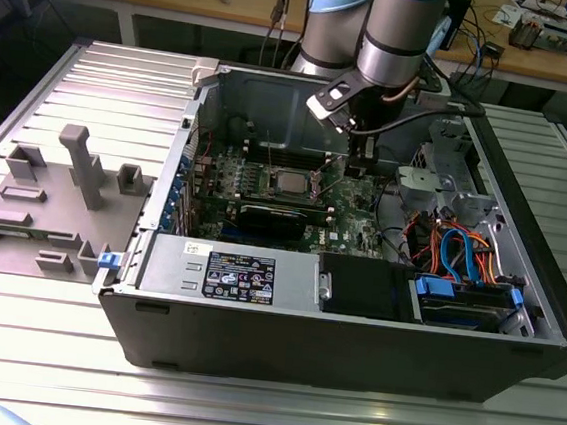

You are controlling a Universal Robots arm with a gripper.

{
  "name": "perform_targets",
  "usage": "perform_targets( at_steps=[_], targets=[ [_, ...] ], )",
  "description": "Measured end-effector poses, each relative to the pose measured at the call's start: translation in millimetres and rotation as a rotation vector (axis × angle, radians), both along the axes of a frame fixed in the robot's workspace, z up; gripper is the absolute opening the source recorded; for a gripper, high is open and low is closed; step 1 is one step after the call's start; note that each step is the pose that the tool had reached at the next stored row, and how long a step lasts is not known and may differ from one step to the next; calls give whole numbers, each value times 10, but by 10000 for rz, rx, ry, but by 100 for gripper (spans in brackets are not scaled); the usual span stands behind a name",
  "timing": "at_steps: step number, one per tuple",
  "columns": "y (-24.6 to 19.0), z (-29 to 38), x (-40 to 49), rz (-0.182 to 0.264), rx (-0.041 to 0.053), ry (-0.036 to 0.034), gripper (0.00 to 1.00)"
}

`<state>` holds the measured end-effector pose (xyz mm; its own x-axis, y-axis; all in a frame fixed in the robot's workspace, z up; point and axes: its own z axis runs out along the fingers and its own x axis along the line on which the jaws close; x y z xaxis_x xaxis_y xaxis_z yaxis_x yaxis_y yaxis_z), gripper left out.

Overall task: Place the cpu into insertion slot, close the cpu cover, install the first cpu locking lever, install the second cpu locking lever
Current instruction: 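Close the cpu cover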

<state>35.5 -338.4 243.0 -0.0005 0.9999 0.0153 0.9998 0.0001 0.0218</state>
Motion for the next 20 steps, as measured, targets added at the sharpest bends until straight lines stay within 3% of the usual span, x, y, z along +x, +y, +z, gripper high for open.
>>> perform_targets(
  at_steps=[13,20],
  targets=[
    [0,-4,-1,0,1,-1,11],
    [0,-4,-54,-2,1,-1,11]
  ],
)
